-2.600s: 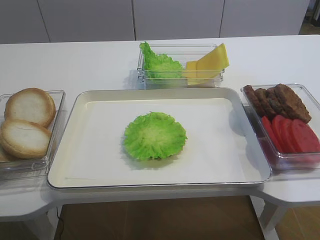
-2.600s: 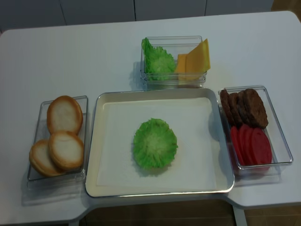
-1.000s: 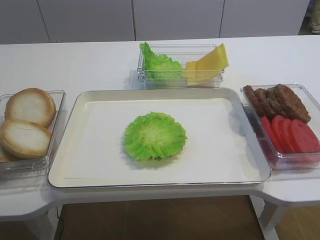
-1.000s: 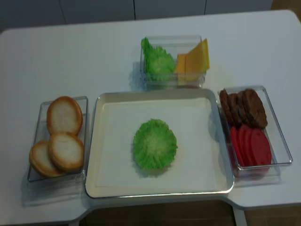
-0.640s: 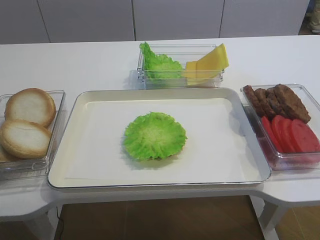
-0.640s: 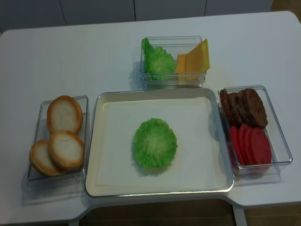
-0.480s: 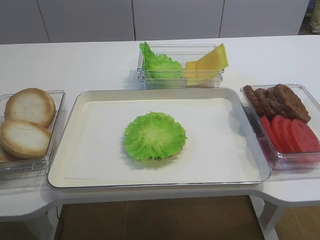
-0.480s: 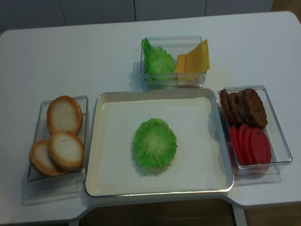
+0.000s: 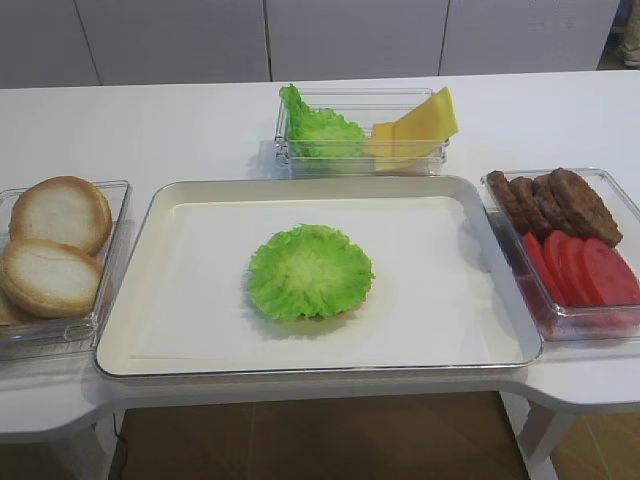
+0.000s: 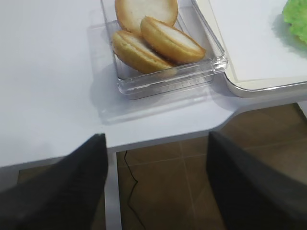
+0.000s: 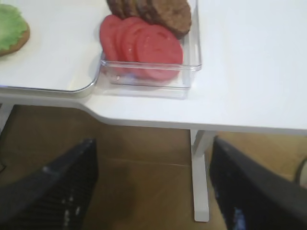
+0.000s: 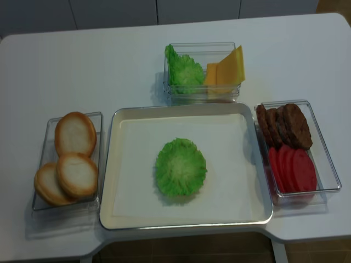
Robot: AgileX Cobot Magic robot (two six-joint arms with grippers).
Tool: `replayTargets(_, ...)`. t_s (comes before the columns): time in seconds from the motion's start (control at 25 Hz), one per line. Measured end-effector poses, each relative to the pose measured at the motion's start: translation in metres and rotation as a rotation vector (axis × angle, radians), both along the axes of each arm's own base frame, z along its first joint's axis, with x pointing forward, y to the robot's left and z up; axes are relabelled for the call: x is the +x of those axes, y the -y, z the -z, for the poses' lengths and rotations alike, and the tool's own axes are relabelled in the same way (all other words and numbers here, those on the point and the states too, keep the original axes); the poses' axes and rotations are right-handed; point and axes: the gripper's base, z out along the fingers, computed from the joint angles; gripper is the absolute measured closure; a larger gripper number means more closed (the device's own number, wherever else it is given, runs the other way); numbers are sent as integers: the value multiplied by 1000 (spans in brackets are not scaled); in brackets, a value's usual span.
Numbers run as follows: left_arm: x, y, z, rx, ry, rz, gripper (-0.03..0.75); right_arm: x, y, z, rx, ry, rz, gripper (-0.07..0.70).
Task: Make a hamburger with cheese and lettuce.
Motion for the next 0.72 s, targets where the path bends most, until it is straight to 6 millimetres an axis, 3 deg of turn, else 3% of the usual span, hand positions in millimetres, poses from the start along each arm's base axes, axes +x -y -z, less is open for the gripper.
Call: replayTargets(0.72,0,0,0,0,0,0,237,10,2,3,36,56,42,68)
